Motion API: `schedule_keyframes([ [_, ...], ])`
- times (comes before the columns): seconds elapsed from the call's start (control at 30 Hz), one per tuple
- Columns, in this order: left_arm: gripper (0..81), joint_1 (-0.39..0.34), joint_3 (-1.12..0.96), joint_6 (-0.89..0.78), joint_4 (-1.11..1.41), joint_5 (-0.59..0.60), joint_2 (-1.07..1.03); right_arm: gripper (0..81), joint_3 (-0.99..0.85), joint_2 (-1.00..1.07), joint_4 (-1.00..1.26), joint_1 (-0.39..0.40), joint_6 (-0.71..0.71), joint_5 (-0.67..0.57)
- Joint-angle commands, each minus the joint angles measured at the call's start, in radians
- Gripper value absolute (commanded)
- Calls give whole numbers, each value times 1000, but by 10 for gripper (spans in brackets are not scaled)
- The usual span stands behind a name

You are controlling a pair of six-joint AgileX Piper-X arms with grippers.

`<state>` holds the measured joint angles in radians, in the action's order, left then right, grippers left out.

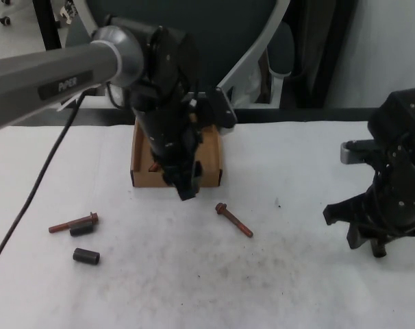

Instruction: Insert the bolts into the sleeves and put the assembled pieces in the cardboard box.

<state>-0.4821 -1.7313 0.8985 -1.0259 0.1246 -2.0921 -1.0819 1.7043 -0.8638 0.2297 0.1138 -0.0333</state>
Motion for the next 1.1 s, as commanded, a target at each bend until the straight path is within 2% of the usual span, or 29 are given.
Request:
schedule_keyframes([
  [0.0,477,-49,-11,-56,12,8,56,365,-29,-25,-48,-5,-16,33],
  [0.13,477,-75,-11,-162,20,8,70,365,-39,-26,-81,-5,-17,59],
  [0.23,477,-79,-11,-306,29,-12,70,365,-39,-26,-86,-5,-17,59],
  [0.37,477,-72,-11,-640,50,16,70,365,-39,-26,-86,-12,-23,116],
  [0.47,477,-59,-11,-859,54,90,70,365,-39,-26,-86,-18,-27,126],
  [0.57,477,-52,-11,-987,58,137,70,365,-39,-26,-70,-25,-27,125],
  [0.87,477,-52,-11,-1183,44,139,70,365,-37,-23,-25,-25,-9,125],
  [1.07,477,-52,-11,-1190,14,139,70,365,-37,-17,-17,-25,-9,118],
])
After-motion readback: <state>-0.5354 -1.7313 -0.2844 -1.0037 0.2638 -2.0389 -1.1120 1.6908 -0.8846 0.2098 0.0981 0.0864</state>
